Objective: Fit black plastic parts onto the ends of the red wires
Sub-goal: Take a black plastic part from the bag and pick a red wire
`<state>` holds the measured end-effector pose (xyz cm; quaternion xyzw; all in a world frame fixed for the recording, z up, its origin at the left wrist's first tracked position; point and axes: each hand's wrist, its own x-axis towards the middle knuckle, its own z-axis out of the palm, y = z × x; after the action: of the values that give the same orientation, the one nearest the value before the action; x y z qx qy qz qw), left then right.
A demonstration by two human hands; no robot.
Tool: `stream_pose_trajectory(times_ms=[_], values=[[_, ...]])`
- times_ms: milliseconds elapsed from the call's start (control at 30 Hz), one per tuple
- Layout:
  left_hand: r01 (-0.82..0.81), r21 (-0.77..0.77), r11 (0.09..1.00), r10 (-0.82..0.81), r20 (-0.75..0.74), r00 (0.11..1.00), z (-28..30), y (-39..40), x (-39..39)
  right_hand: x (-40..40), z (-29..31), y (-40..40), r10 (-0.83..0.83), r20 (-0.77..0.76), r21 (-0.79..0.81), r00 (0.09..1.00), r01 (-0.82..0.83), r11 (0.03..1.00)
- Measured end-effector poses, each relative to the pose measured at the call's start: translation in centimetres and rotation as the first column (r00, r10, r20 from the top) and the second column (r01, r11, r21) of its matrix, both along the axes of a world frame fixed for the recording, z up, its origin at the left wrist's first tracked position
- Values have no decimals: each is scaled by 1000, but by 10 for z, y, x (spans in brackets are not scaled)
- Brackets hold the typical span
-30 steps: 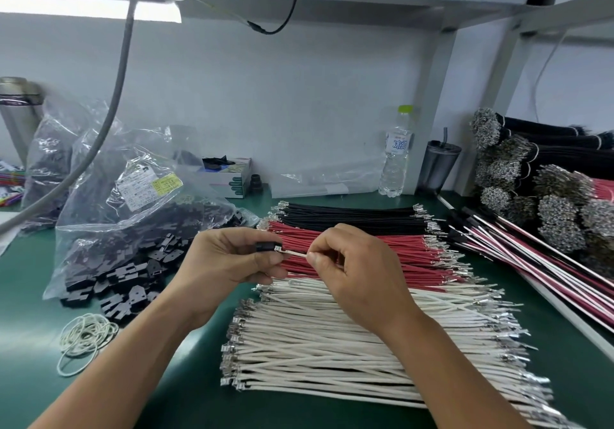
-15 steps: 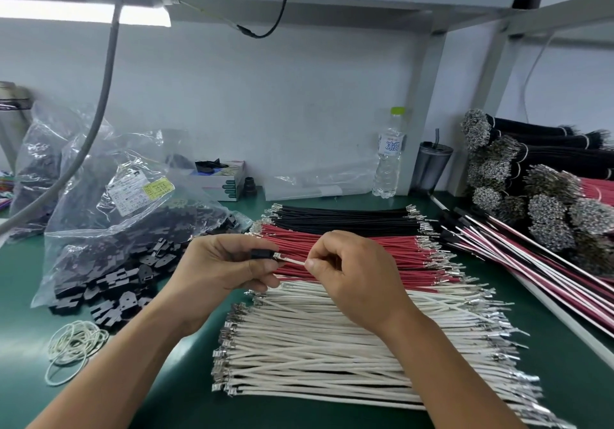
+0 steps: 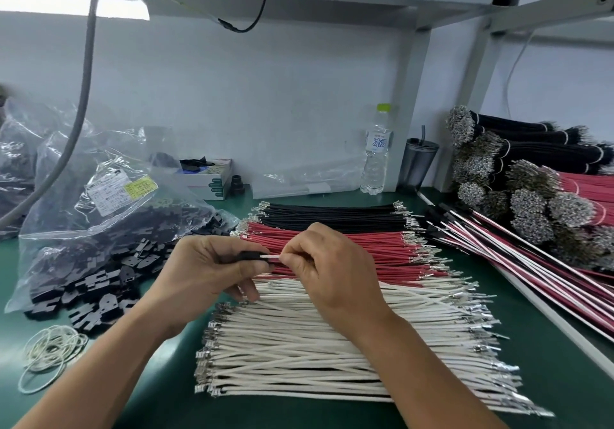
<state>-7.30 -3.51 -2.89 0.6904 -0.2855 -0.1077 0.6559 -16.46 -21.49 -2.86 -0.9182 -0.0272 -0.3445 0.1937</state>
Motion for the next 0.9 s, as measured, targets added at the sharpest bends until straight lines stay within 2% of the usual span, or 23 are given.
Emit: stream_pose_trajectory(times_ms=[300,400,567,667,733,767,833,900], values=[[46,-61,997,-43,45,998,0,2,1,3,-6,11,18,249,-140,968,17,990],[46,-107,993,-42,38,998,0,6,6,1,1,11,24,254,-215,967,33,976],[-38,-378,925,0,-99,995,-3,21,34,-9,15,-12,-38,141,-146,989,59,988],[-3,-416,910,-47,-111,993,-9,26,49,-20,36,-34,-87,341,-188,936,158,969],[-26,-372,928,-3,-78,997,-11,29,52,-29,61,-64,-153,456,-177,877,258,950],[-97,-309,946,91,-33,995,-11,30,52,-35,72,-83,-226,455,-162,861,330,930],[-321,-154,935,339,113,934,-14,30,53,-50,87,-128,-418,342,-137,842,485,864],[-498,20,867,463,336,820,-22,28,57,-64,84,-173,-612,183,-134,770,636,760]])
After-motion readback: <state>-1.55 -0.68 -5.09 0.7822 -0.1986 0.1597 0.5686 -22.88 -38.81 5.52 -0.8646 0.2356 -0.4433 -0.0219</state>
